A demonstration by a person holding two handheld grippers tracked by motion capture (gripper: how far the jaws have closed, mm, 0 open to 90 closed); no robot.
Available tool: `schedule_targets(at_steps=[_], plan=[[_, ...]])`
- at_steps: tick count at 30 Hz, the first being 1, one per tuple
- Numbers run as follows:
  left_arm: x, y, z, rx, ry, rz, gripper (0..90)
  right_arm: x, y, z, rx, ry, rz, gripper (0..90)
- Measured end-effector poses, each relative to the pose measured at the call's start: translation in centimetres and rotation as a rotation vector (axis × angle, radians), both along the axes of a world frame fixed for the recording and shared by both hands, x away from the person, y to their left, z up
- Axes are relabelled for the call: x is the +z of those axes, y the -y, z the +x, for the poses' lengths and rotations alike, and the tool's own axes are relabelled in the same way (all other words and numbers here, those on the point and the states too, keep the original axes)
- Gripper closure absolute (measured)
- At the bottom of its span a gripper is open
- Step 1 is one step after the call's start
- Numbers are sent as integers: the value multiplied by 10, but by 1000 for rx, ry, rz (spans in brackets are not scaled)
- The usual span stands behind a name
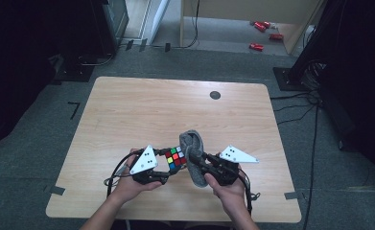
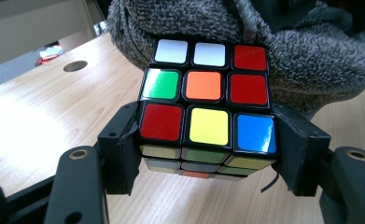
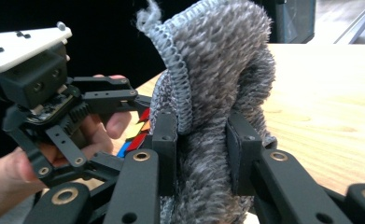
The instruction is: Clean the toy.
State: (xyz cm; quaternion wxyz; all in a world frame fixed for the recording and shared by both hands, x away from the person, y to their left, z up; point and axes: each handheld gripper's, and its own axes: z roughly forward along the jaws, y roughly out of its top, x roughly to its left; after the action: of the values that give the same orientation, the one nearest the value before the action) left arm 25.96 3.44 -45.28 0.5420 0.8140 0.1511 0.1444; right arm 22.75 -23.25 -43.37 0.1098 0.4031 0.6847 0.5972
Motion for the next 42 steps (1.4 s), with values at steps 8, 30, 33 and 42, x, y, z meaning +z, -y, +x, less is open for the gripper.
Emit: schedule_targets(at_steps=[8,30,33,42], plan=[[3,-10,6,3,-43,-66,345,-13,2,6,-21,-47,-20,704],[3,-3,0,-18,-36,-53,346,0,-1,-2,-25,13,-17,697],[6,-8,2,-24,-58,-106,345,-9,1,2,-36,-22,-21,696],[0,0,1,-12,-41,-29,345,5,-5,-5,-25,27,-25,696]])
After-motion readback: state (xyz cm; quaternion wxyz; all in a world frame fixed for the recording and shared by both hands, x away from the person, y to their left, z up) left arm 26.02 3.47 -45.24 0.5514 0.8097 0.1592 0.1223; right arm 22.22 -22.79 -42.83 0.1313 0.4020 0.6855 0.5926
